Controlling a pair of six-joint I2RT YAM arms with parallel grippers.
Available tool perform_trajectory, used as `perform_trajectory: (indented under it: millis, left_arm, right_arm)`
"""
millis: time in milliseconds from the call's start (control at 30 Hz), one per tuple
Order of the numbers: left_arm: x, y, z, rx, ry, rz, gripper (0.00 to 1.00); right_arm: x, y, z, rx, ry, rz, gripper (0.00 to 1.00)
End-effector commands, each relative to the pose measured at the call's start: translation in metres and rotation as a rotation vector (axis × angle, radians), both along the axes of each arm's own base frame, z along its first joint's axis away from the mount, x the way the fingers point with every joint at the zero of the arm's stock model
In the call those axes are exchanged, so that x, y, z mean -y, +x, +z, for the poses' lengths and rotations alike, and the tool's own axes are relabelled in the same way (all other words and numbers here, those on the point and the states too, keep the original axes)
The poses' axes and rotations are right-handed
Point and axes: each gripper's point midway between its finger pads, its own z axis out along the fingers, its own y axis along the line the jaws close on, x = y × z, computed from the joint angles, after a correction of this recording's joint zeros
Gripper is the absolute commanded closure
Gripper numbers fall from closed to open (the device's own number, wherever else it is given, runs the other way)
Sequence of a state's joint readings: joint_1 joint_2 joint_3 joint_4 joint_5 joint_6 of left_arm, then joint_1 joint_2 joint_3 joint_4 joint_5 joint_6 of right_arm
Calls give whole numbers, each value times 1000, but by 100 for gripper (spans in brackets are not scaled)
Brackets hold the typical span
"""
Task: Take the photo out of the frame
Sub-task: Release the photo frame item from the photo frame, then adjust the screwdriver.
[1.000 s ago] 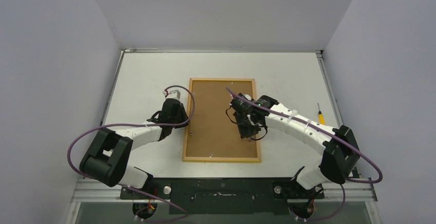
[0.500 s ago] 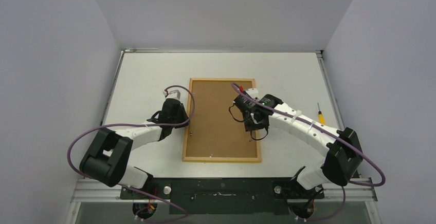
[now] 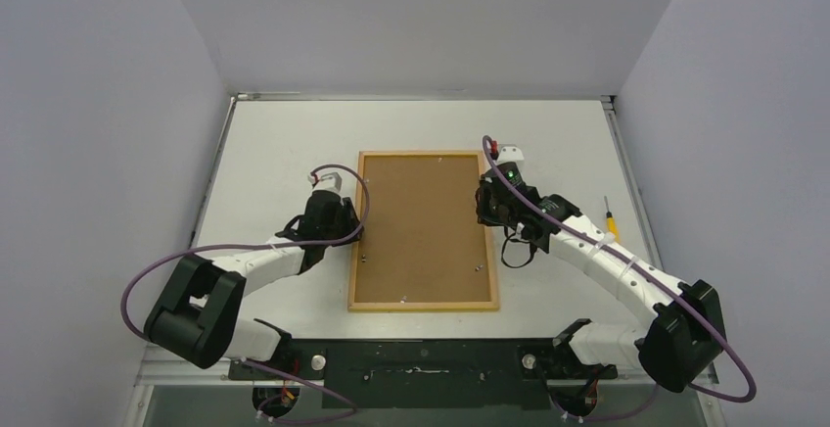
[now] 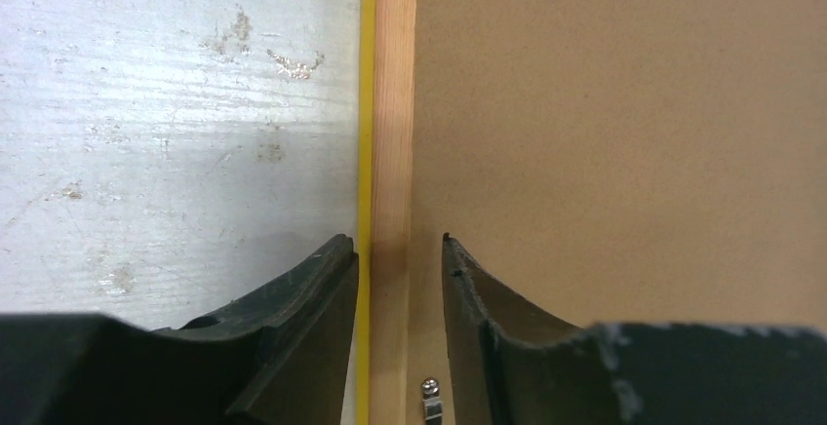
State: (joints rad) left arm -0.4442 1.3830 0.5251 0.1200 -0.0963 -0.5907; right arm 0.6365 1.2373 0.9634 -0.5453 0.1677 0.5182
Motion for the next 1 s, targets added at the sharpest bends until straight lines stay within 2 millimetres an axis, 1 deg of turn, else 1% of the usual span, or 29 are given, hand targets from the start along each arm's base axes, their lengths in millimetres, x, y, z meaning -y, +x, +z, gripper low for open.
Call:
perform_trajectory:
  millis: [0, 133, 233, 367, 467, 533, 633, 700, 833, 967]
  left_arm:
    - [9, 14, 28, 101, -52, -13, 61]
    - [8, 13, 32, 121, -48, -16, 52]
    - [6, 13, 34, 132, -45, -13, 48]
    - [9, 13, 37, 147, -53, -27, 45]
    - [16, 11, 45, 184, -91, -67, 41]
    - [19, 8, 54, 226, -120, -91, 39]
    - [23, 5, 69, 300, -151, -120, 39]
    - [30, 0, 77, 334, -180, -164, 38]
    - [38, -3, 83, 355, -208, -207, 38]
    - [53, -8, 89, 370, -259, -283, 38]
  right_arm:
    - [-13, 29, 20, 108, 105, 43, 95]
    - [-11, 38, 12, 91, 141, 44, 95]
    - [-8, 44, 7, 96, 143, 32, 95]
    - [-21, 40, 5, 84, 179, 111, 95]
    - [-35, 35, 8, 81, 228, 188, 95]
    - [-42, 32, 8, 74, 256, 226, 95]
    - [-55, 26, 2, 29, 295, 296, 95]
    - [-67, 21, -2, -6, 333, 352, 95]
    - [-96, 4, -6, -78, 436, 492, 95]
    - [-119, -12, -8, -117, 457, 579, 95]
